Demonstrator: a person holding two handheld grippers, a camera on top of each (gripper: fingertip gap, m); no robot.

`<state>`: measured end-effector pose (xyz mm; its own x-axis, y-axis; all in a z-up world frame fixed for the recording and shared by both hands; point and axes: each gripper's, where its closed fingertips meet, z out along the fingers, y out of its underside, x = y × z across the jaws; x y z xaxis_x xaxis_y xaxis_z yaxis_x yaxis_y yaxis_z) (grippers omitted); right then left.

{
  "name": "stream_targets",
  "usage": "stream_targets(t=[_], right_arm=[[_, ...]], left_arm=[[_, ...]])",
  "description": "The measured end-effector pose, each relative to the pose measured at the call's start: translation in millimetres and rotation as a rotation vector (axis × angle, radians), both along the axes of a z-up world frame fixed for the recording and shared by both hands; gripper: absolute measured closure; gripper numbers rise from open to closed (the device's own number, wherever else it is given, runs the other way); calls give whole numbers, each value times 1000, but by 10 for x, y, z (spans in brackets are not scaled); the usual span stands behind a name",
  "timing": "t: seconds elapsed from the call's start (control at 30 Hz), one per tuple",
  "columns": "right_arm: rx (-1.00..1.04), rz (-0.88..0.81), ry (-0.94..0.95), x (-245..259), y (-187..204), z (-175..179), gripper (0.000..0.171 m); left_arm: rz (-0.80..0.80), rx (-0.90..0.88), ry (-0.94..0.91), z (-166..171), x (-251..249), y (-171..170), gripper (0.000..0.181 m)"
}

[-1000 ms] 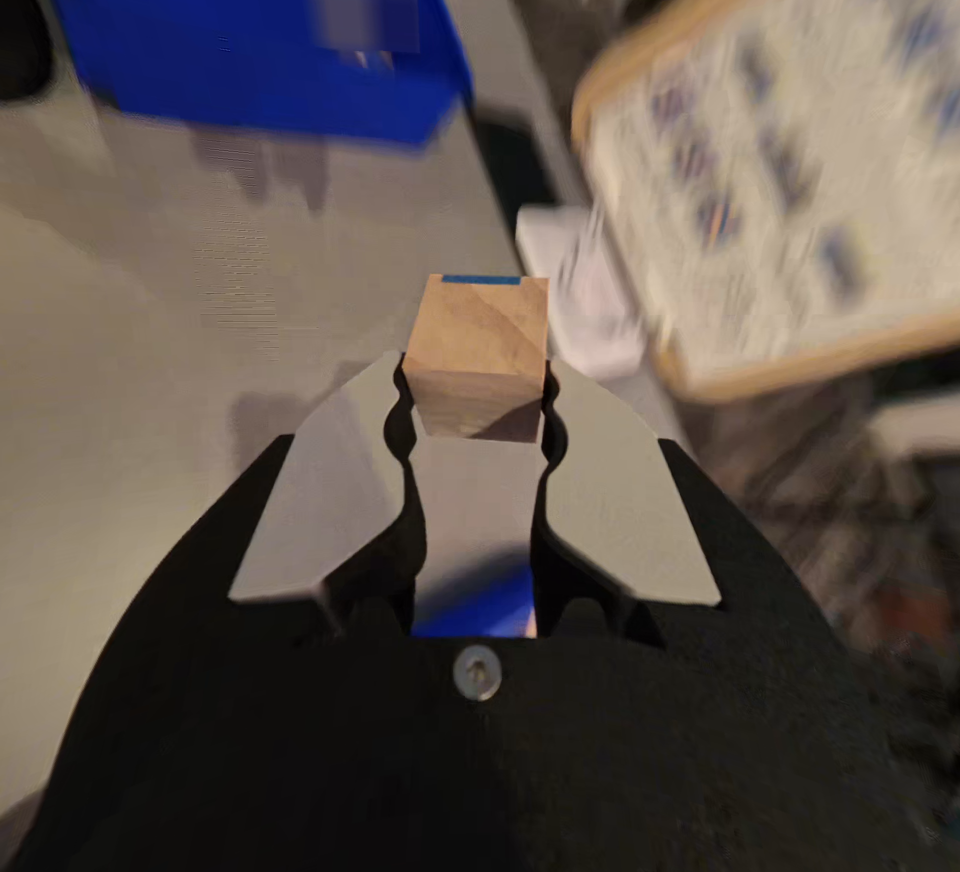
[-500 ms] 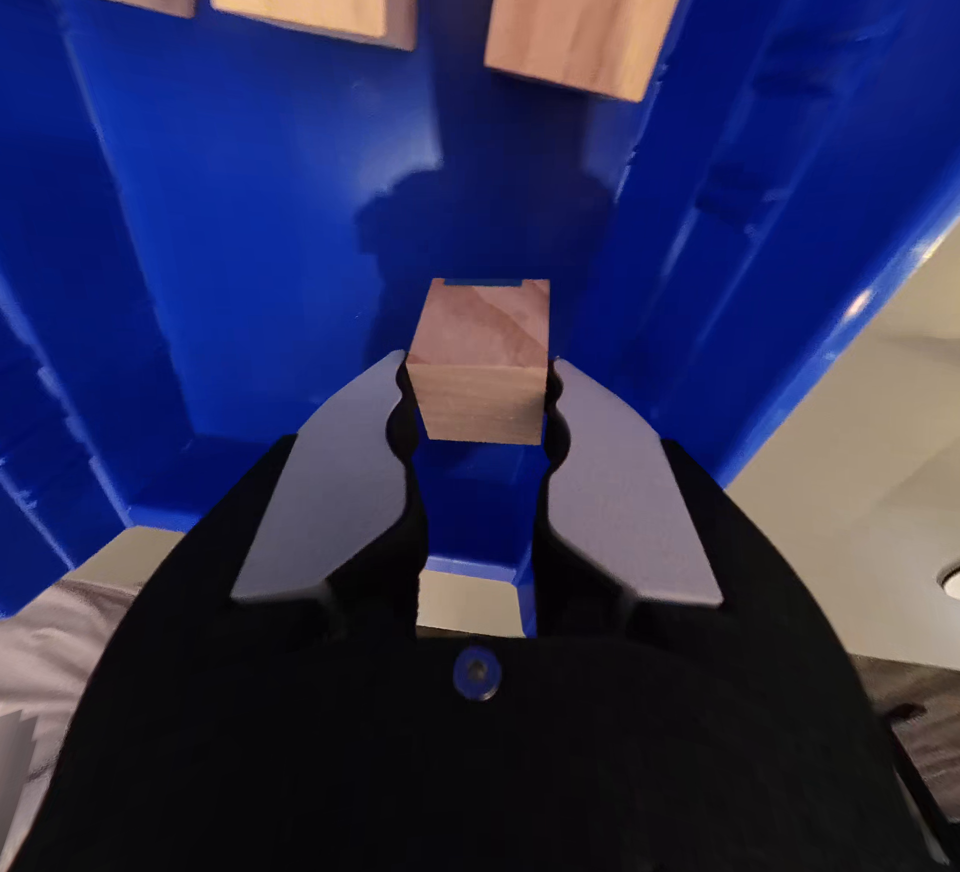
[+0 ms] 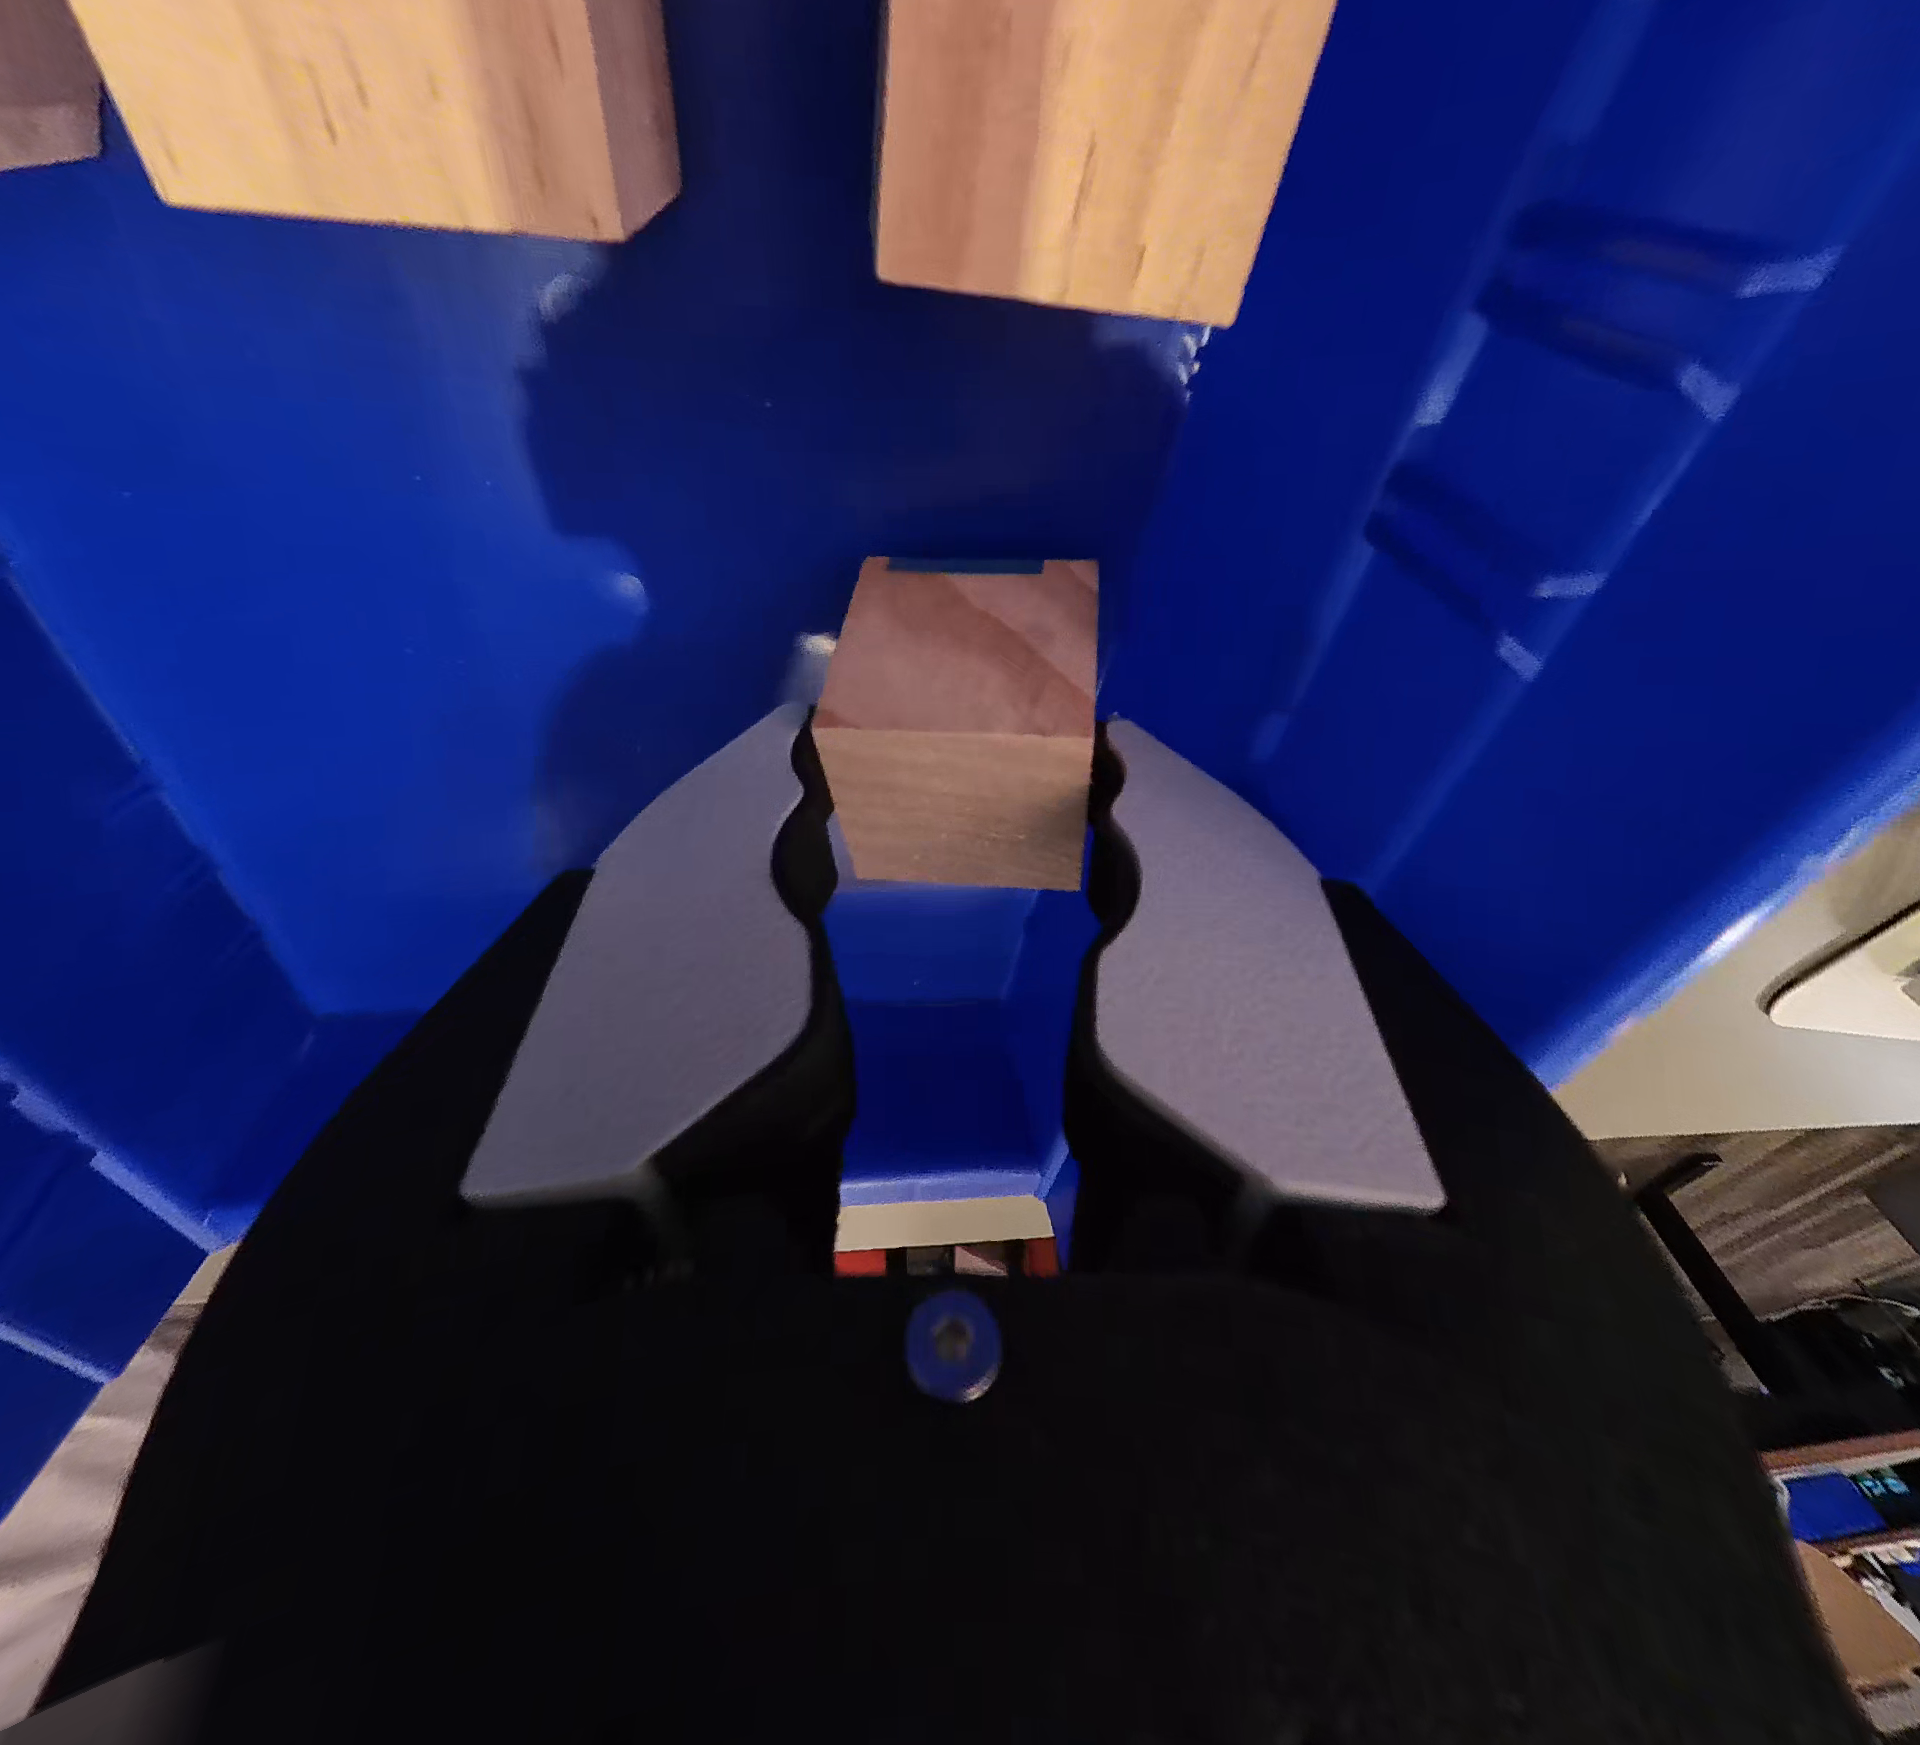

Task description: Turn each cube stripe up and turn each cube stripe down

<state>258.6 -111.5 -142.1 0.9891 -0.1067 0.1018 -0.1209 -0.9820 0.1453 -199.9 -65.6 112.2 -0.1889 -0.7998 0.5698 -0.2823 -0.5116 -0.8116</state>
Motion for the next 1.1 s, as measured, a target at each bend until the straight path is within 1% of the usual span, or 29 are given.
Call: stream_targets(t=[0.27, 0.37, 0.43, 0.5, 0.53, 0.6, 0.67, 0.73, 0.8, 0.83, 0.9, 0.93, 1.0, 1.03, 1.07, 1.1], right_arm=[[-22, -7, -7, 4, -12, -6, 124], [15, -6, -55, 31, 18, 120, 123], [78, 20, -113, 32, 67, 306, 122], [203, 53, -152, -35, 172, 586, 122], [287, 82, -184, -68, 242, 768, 122], [500, 156, -228, -202, 414, 1186, 122], [754, 249, -229, -432, 611, 1633, 121], [1011, 320, -261, -629, 788, 2077, 114], [1228, 361, -276, -818, 920, 2410, 107], [1292, 393, -255, -939, 960, 2481, 107], [1335, 452, -225, -1128, 1018, 2515, 103], [1333, 469, -230, -1177, 1040, 2510, 102], [1320, 492, -262, -1224, 1078, 2488, 103], [1306, 499, -268, -1241, 1093, 2461, 102], [1291, 504, -266, -1257, 1107, 2430, 102], [1280, 507, -262, -1271, 1119, 2404, 102]], left_arm=[[-8, 2, 22, -39, 14, -14, 139], [-2, 19, 27, -26, -22, -1, 140], [19, 40, 9, 49, -109, 28, 144], [83, 93, 1, 137, -266, 108, 144], [148, 145, 12, 161, -365, 194, 144], [347, 292, 95, 130, -609, 479, 143], [581, 428, 234, 15, -929, 834, 141], [803, 515, 339, -111, -1265, 1198, 141], [958, 541, 439, -317, -1556, 1544, 141], [1007, 501, 524, -484, -1684, 1695, 142], [1039, 379, 707, -872, -1870, 1897, 144], [1019, 325, 742, -1026, -1865, 1954, 145], [994, 239, 718, -1252, -1774, 2077, 153], [995, 204, 737, -1381, -1771, 2138, 154], [995, 174, 787, -1526, -1800, 2182, 152], [997, 148, 845, -1664, -1841, 2217, 144]])
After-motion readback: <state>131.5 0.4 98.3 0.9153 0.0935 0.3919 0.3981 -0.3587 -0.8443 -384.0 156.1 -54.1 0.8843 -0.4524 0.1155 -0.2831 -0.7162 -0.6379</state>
